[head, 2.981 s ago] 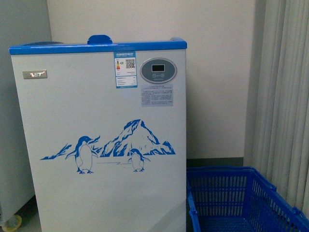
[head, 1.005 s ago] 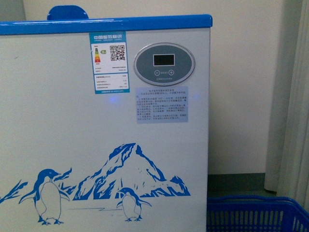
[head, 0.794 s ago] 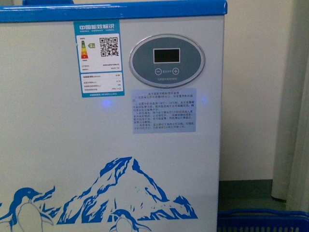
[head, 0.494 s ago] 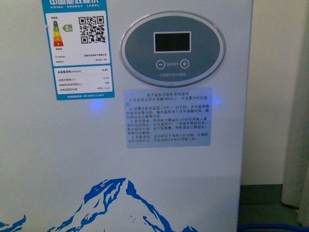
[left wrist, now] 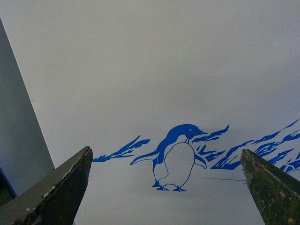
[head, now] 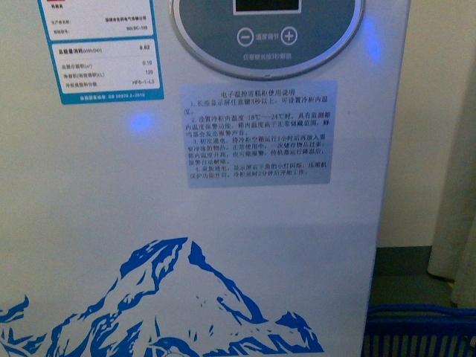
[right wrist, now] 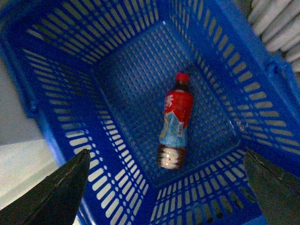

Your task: Put drink in fridge

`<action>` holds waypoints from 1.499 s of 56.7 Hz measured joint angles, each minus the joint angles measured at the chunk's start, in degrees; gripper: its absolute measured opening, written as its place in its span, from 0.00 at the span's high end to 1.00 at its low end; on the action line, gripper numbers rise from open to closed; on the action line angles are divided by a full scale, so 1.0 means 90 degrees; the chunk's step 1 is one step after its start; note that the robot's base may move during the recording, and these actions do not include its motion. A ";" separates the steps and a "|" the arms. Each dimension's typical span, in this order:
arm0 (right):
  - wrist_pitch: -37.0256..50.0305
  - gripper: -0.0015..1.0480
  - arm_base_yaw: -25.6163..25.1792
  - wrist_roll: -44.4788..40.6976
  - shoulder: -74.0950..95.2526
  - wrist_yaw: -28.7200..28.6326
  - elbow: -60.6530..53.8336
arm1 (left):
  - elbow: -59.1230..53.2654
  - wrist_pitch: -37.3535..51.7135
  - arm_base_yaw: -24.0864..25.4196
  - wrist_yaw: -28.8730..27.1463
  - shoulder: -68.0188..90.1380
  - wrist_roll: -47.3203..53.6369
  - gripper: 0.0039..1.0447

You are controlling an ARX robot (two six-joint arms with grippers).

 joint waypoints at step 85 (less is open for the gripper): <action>0.1316 0.07 0.0107 0.0510 1.0809 0.0274 0.5139 | 0.0000 0.0000 0.0000 -0.0002 0.0000 0.0000 0.08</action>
